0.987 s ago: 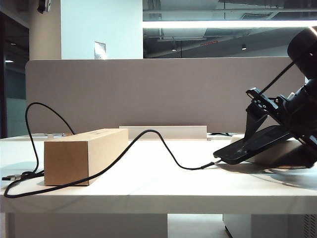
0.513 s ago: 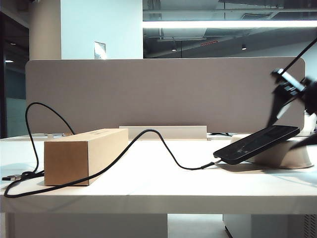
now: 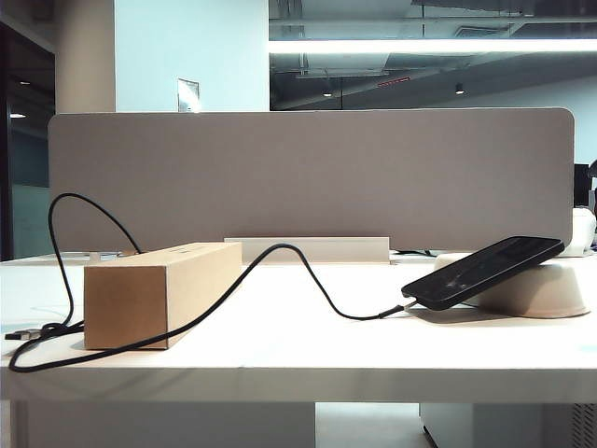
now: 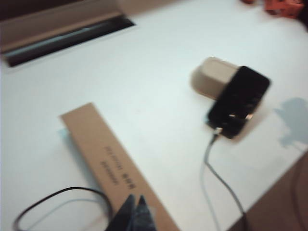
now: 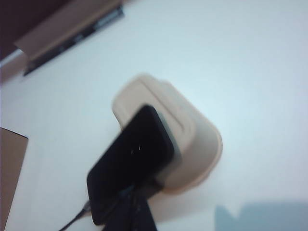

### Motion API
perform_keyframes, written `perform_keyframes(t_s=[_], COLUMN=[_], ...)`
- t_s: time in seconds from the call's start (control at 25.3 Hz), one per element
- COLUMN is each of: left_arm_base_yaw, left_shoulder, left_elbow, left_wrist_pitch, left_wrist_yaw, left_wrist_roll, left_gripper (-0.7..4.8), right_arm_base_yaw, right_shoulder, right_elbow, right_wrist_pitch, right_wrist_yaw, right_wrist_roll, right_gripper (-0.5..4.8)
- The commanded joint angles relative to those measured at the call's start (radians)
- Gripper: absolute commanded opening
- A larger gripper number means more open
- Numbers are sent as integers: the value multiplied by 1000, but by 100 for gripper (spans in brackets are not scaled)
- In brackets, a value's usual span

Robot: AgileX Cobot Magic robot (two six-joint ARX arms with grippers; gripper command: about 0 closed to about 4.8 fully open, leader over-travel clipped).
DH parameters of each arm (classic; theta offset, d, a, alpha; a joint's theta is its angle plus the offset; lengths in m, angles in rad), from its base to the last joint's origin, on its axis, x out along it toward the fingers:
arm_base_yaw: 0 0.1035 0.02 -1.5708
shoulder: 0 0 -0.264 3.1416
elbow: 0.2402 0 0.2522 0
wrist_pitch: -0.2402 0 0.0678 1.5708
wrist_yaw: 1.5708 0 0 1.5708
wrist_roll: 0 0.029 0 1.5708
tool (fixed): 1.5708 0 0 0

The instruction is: Pick up the charging cable and the phone, plug the charging cable into the charging port on the phone, and finally place them back on the table.

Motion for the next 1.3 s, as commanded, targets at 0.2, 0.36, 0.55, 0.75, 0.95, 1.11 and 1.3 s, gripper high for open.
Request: perform_keyframes(t_s=[0.2, 0.36, 0.55, 0.75, 0.95, 1.11, 1.3], left_arm_base_yaw=[0, 0, 0, 0, 0, 0, 0], left_shoulder=[-255, -381, -534, -689, -826, -874, -874], left_elbow=[-263, -413, -555, -665, -747, -772, -772], left_wrist_pitch=[129, 182, 193, 221, 227, 216, 219], left_wrist_yaw=[-174, -174, -174, -174, -185, -200, -200], left_wrist_roll=[20, 21, 21, 21, 21, 21, 21], left_gripper=[-6, -6, -6, -6, -6, -6, -6], right_arm_base_yaw=[1, 2, 2, 2, 2, 2, 2], right_shoulder=[-383, -576, -790, -915, -928, -928, -928], right_elbow=[-121, -225, -304, -355, -381, -464, -569], right_wrist_pitch=[17, 10, -78, -159, -152, -91, -29], right_wrist_yaw=[-9, -44, -57, -76, -90, -18, -15], right_wrist_roll=[-134, -138, -138, -136, -127, -77, -56], right_gripper=[-8, -8, -8, -8, -8, -8, -8])
